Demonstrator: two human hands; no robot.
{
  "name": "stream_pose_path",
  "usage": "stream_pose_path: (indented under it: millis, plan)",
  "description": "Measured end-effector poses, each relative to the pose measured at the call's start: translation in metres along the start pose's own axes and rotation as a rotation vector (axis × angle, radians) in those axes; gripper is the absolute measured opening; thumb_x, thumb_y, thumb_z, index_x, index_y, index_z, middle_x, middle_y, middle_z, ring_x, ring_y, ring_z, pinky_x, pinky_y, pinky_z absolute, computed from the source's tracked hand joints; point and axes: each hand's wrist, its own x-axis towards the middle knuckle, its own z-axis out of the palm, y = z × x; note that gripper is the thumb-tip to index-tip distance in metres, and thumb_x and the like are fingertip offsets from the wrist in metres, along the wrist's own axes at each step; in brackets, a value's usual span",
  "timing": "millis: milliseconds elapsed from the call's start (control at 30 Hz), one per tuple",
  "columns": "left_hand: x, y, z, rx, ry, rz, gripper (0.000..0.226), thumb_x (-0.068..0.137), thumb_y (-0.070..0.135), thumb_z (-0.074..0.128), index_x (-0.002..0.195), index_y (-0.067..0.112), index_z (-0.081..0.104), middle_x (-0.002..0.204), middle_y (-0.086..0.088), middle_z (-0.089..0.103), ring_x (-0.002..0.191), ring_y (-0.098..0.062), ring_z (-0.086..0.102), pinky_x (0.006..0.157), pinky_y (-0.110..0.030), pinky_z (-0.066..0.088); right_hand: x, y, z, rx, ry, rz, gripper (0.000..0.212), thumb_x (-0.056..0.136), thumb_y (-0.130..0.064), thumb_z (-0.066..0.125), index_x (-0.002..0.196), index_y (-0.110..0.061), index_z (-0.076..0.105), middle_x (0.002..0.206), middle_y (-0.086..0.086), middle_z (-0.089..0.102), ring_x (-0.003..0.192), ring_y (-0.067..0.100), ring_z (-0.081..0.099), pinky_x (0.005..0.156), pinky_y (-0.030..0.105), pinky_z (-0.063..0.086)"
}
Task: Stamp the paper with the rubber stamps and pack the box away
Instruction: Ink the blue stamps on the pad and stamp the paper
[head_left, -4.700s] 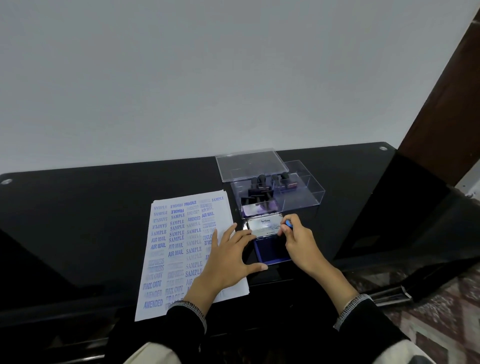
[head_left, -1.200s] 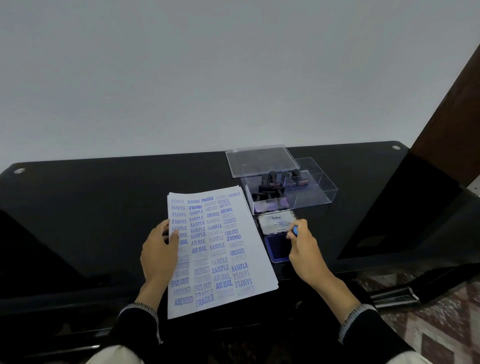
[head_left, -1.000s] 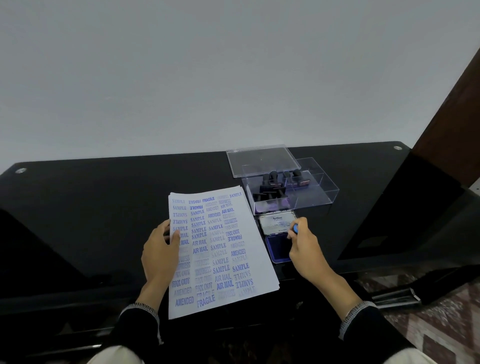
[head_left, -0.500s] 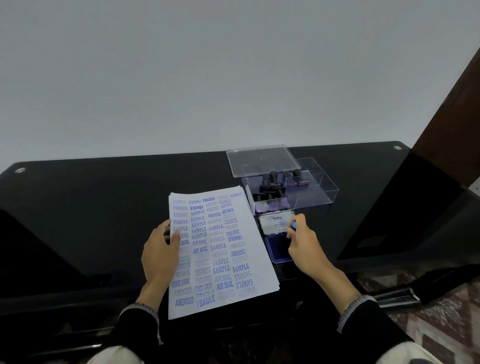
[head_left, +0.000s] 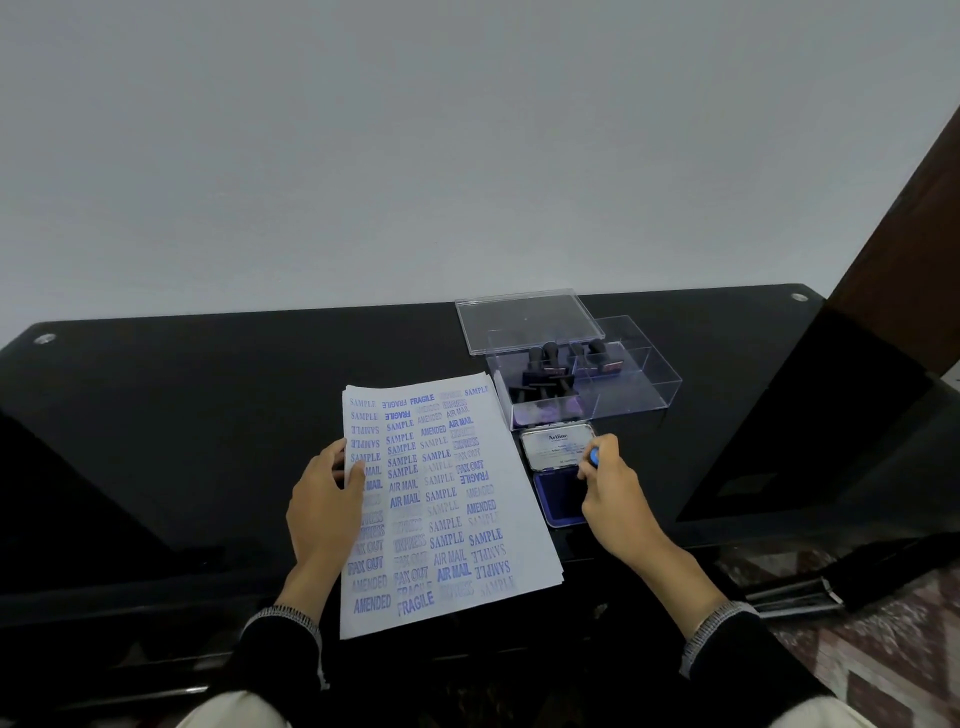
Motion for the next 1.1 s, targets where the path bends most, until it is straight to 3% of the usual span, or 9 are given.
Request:
stream_pose_path:
  millis: [100,300,500,700,800,867,1100]
  plan:
    - [0.0,-0.001,0.001,0.004,0.003,0.009,0.033,0.095,0.027,0.057,0.128,0.021,0.055,0.112,0.005,0.062,0.089,-0.006,0.058,0.072,-0.027,0.044,0.01,-0.007,-0.008,0.016,-0.078,0.013,0.036,0.081,0.017,0.036,0.087,-0.018,0.03,0.076,0.01,0.042,0.063,0.016,0.03,0.051,0.032,0.03]
    - [0.0,-0.002,0.001,0.002,0.005,0.013,0.033,0.095,0.026,0.057,0.127,0.023,0.056,0.112,0.006,0.062,0.091,-0.006,0.058,0.074,-0.028,0.046,0.023,-0.012,-0.017,-0.003,-0.18,0.059,0.029,0.084,0.013,0.037,0.089,-0.015,0.032,0.078,0.011,0.044,0.067,0.019,0.034,0.056,0.035,0.032]
    - [0.0,-0.002,0.001,0.003,0.003,0.016,0.032,0.095,0.027,0.057,0.127,0.022,0.056,0.111,0.006,0.062,0.09,-0.006,0.059,0.073,-0.028,0.045,0.008,-0.009,-0.011,0.042,-0.099,0.03,0.035,0.08,0.02,0.034,0.09,-0.014,0.032,0.079,0.01,0.043,0.066,0.017,0.033,0.053,0.03,0.032]
    - [-0.001,-0.001,0.0,0.002,0.007,0.016,0.031,0.095,0.026,0.057,0.126,0.023,0.056,0.108,0.009,0.06,0.09,-0.006,0.058,0.072,-0.027,0.045,-0.006,-0.002,0.001,0.026,0.014,0.003,0.038,0.083,0.018,0.037,0.093,-0.018,0.033,0.082,0.003,0.042,0.064,0.003,0.039,0.049,0.013,0.036]
    - [-0.001,0.0,-0.001,-0.003,0.006,0.017,0.032,0.095,0.026,0.057,0.127,0.022,0.056,0.106,0.012,0.057,0.09,-0.005,0.057,0.072,-0.027,0.045,-0.011,0.005,0.007,0.067,0.053,-0.004,0.044,0.084,0.017,0.038,0.091,-0.027,0.033,0.096,0.009,0.049,0.089,0.008,0.056,0.055,0.018,0.043]
    - [-0.002,0.0,-0.001,-0.002,0.008,0.022,0.032,0.095,0.026,0.057,0.126,0.022,0.056,0.105,0.013,0.056,0.089,-0.005,0.057,0.072,-0.026,0.044,-0.013,0.008,0.009,0.072,0.064,-0.004,0.049,0.085,0.017,0.038,0.089,-0.032,0.032,0.101,0.011,0.05,0.1,0.014,0.057,0.059,0.027,0.046]
    - [-0.002,0.001,-0.001,-0.011,0.007,0.012,0.03,0.095,0.024,0.057,0.125,0.022,0.057,0.103,0.012,0.057,0.088,-0.005,0.057,0.073,-0.027,0.044,-0.005,0.003,0.003,0.021,0.049,0.0,0.033,0.092,0.004,0.038,0.085,-0.028,0.033,0.087,0.013,0.05,0.067,0.021,0.046,0.053,0.03,0.037]
